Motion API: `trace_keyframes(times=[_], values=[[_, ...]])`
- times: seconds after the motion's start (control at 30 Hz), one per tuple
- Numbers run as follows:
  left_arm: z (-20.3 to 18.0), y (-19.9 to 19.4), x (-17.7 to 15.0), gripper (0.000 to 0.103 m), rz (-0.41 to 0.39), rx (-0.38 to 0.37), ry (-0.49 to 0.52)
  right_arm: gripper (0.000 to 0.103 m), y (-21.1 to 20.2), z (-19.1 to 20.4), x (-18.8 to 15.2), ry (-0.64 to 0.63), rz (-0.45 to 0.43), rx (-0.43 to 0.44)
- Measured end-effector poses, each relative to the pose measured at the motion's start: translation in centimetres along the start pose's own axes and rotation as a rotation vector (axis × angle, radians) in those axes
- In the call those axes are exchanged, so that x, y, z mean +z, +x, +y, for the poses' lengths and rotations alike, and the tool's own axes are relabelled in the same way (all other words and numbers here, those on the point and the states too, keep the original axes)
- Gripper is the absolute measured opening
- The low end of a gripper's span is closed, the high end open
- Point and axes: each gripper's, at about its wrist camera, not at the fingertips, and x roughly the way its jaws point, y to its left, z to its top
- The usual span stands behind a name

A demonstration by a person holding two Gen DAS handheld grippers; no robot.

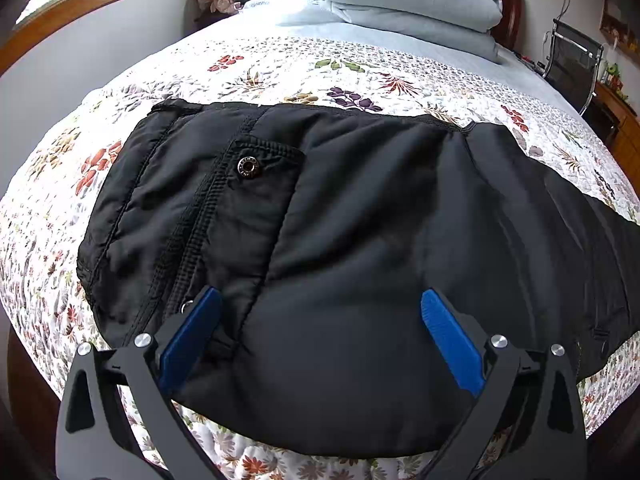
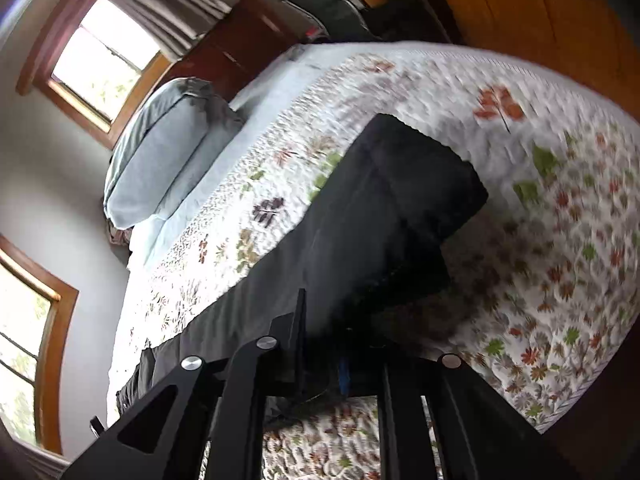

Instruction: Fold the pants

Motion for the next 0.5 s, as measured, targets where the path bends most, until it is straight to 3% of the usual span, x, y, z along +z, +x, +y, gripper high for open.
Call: trace_keyframes(times=[0.5], values=[[0.2,-0.2,-0.2,0.1,-0.003,-0.022,-0.005,0.012,-2.5,11.0,-1.2,-0.335,-0.057,-0.014]])
